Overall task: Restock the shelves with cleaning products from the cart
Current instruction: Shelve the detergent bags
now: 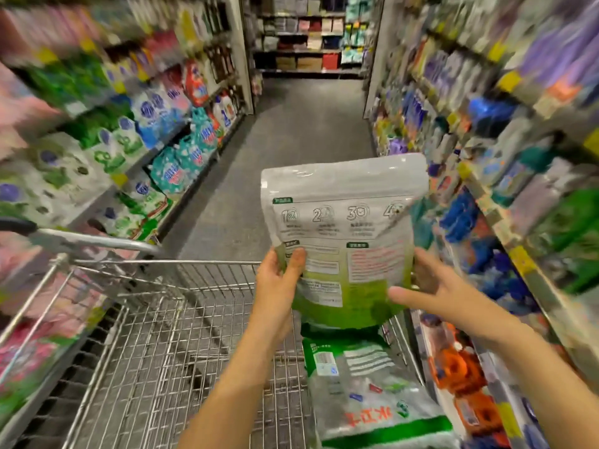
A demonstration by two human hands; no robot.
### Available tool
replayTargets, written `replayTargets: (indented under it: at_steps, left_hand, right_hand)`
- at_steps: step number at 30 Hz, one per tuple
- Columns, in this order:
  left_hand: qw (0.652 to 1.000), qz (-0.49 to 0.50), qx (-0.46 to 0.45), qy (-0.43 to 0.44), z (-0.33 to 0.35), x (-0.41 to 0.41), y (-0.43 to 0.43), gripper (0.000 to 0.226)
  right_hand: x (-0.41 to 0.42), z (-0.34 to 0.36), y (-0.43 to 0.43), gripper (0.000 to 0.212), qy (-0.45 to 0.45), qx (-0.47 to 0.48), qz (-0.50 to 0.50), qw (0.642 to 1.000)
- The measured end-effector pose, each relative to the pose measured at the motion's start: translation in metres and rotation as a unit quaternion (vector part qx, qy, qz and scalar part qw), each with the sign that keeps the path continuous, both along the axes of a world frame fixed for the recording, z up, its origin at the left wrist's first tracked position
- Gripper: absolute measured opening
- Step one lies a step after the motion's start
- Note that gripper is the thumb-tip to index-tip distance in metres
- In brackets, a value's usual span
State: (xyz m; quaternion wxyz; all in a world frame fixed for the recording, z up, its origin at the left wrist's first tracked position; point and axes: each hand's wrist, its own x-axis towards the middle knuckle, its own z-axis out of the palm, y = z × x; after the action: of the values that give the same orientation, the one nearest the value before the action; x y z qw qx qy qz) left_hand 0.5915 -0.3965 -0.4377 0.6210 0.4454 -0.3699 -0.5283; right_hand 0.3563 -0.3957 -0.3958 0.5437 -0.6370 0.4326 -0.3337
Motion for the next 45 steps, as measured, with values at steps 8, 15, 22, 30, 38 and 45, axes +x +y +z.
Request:
replayTargets:
  at_steps: [8, 15, 22, 30, 38, 45]
  left_hand:
    - [1.000, -0.008, -0.012, -0.019, 0.028, 0.001, 0.012, 0.045]
    - [0.981, 0.019, -0.118, -0.155, 0.057, -0.034, 0.062, 0.100]
    - [0.985, -0.114, -0.090, 0.088, 0.081, -0.041, 0.071, 0.099]
    - [0.958, -0.193, 0.015, 0.212, 0.084, -0.026, 0.078, 0.053]
    - [0.937, -0.328, -0.017, 0.119, 0.101, -0.039, 0.109, 0.030]
    - [0.928, -0.347, -0.119, -0.060, 0.115, -0.124, 0.170, 0.053]
  right_hand:
    - [0.028, -0.019, 0.030, 0.041, -0.103, -0.101, -0.143, 0.979]
    - [0.072, 0.015, 0.082, 0.034, 0.023, -0.225, -0.325, 0.918]
    - [0.112, 0.056, 0.122, 0.036, 0.188, -0.364, -0.303, 0.861]
    - [0.086, 0.065, 0.160, 0.023, 0.001, -0.270, -0.228, 0.935]
    - [0.002, 0.077, 0.184, 0.064, -0.099, -0.049, -0.286, 0.952]
    - [-0.057, 0.066, 0.301, 0.036, -0.201, -0.106, -0.430, 0.874]
